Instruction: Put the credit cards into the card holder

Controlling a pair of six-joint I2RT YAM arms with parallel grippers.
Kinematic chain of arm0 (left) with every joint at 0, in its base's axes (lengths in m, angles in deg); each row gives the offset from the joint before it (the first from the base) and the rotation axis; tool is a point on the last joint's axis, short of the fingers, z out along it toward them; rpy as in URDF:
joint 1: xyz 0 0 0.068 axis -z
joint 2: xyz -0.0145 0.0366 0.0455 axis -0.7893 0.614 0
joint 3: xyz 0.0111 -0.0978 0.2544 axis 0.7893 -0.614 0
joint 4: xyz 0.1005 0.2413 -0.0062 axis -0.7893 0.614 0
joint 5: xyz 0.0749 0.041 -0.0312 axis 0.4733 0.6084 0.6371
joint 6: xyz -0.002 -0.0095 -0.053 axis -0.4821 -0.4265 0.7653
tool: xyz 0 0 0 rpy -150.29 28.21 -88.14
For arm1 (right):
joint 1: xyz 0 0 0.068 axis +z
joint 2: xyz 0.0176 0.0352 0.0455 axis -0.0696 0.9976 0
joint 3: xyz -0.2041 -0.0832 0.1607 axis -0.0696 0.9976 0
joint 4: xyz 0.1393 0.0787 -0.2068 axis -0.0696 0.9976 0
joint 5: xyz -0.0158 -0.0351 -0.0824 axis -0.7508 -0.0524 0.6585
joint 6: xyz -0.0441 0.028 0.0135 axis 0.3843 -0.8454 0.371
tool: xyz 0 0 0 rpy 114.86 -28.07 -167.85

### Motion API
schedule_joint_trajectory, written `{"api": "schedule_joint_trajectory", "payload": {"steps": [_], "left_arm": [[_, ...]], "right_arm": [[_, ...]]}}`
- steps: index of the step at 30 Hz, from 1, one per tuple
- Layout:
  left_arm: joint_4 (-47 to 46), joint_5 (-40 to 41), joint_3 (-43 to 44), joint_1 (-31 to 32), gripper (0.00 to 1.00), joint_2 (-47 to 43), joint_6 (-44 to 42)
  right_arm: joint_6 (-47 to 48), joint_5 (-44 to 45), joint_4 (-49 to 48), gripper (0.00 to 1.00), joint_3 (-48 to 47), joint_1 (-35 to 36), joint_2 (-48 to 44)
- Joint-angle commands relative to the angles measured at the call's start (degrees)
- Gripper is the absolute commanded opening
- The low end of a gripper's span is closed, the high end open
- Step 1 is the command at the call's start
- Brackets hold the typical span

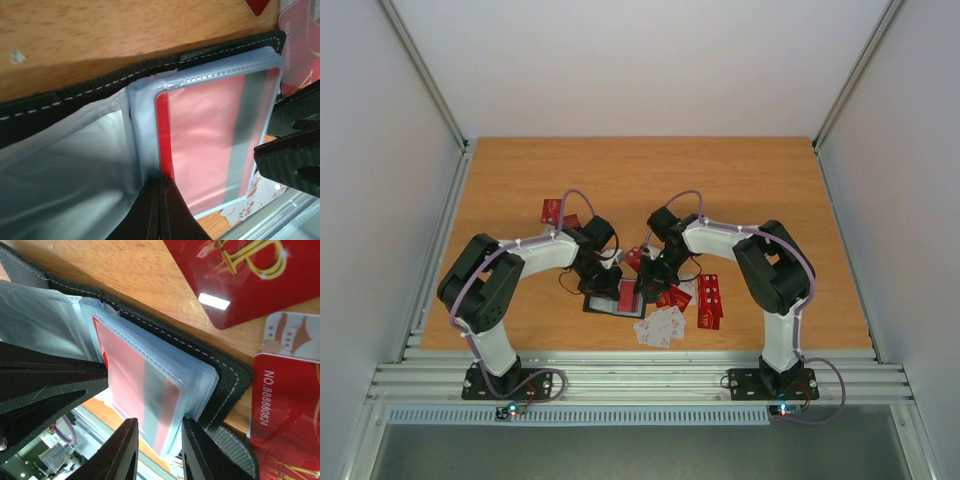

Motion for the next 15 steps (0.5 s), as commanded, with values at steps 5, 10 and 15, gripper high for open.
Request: {"api": "schedule_joint_trajectory", "payload": {"steps": [5,10,15], "left_arm": [[-2.5,0.2,0.9,0.6,0.02,2.5,1.0],[-2.7,-0.3,0.9,0.6,0.02,2.5,1.5],[-2.3,-0.5,1.2,0.6,0.02,1.6,2.1]], "right_arm": [[2.2,-2.5,0.3,0.25,-1.4,0.2,2.3],[2.7,-3.3,0.0,0.25,-1.5,0.3,2.4],[3.4,-4.2,0.2,0.25,-1.8,0.4,2.0]]}}
